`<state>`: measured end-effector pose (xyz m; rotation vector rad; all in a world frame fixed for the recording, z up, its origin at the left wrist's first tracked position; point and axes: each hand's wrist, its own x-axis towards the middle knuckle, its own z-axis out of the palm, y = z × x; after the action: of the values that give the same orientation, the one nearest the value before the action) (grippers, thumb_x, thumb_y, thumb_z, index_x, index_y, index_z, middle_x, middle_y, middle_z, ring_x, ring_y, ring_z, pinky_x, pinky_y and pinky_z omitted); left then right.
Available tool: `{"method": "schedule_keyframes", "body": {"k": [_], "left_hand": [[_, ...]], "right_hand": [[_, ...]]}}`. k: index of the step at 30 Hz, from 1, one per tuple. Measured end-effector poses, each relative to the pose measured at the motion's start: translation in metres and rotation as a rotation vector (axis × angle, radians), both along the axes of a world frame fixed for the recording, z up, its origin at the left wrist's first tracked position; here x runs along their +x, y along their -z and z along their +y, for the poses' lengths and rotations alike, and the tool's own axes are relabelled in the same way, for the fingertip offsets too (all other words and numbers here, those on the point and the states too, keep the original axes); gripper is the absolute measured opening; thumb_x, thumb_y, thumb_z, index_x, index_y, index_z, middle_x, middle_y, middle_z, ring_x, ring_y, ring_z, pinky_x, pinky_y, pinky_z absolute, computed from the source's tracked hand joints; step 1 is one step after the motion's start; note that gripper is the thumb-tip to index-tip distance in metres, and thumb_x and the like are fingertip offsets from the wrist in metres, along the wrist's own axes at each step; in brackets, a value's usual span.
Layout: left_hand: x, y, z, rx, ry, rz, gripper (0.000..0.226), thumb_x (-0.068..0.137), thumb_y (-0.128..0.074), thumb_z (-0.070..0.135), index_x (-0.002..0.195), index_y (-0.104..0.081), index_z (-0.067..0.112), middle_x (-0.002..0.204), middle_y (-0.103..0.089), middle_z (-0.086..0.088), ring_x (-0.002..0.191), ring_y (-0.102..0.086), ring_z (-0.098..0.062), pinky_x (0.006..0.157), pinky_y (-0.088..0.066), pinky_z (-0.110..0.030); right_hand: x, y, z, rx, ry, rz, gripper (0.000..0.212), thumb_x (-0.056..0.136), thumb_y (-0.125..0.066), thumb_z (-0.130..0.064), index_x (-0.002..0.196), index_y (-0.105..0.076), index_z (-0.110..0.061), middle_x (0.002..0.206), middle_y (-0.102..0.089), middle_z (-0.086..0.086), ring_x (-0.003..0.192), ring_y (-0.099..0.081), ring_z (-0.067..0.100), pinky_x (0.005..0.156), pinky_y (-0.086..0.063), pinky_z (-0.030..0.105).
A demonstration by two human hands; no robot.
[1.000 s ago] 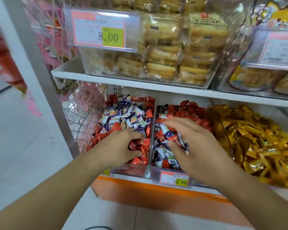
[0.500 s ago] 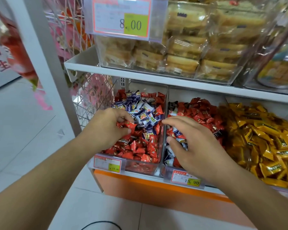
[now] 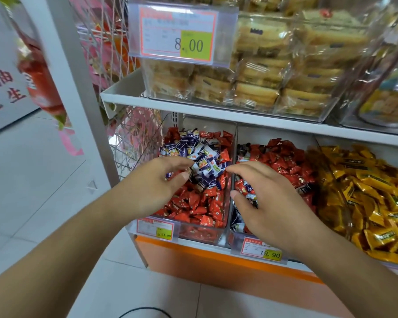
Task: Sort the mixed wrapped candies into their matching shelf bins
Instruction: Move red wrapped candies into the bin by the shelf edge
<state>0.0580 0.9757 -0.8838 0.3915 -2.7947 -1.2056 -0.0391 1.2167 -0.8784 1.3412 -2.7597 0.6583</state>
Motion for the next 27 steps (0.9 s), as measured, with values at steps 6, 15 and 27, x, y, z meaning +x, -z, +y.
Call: {"method": "schedule_keyframes", "body": {"k": [6,15,27], "left_hand": [[0.044,-0.008,-0.011,-0.299,0.027,0.026,0.068,0.1,-0.058,0.043,0.158,-0.025,0.042,0.164,-0.014,0.028,0.15,-0.011,0.007,0.122,-0.011,-0.017],[0.074,0.013,-0.033,-0.057,0.048,-0.105,0.109,0.093,-0.06,0.057,0.151,0.032,0.046,0.161,0.024,0.03,0.149,0.007,0.011,0.121,-0.006,-0.017],[0.071,0.021,-0.042,0.102,0.052,-0.191,0.112,0.091,-0.065,0.058,0.136,0.037,0.066,0.166,-0.028,0.007,0.145,-0.04,-0.01,0.118,-0.034,-0.029]], "right_hand": [[0.001,0.001,-0.015,0.008,0.0,0.029,0.05,0.105,-0.054,-0.037,0.154,-0.044,-0.031,0.148,-0.041,-0.017,0.14,-0.033,0.003,0.117,-0.024,0.018],[0.011,-0.002,-0.057,0.063,-0.168,0.046,0.051,0.107,-0.052,-0.039,0.156,-0.04,-0.033,0.157,-0.036,-0.02,0.148,-0.027,0.003,0.122,-0.021,0.022],[-0.006,0.033,-0.153,0.429,-0.364,0.005,0.055,0.083,-0.075,-0.053,0.135,-0.057,-0.05,0.137,-0.047,-0.011,0.135,-0.033,0.019,0.101,-0.048,0.05]]}}
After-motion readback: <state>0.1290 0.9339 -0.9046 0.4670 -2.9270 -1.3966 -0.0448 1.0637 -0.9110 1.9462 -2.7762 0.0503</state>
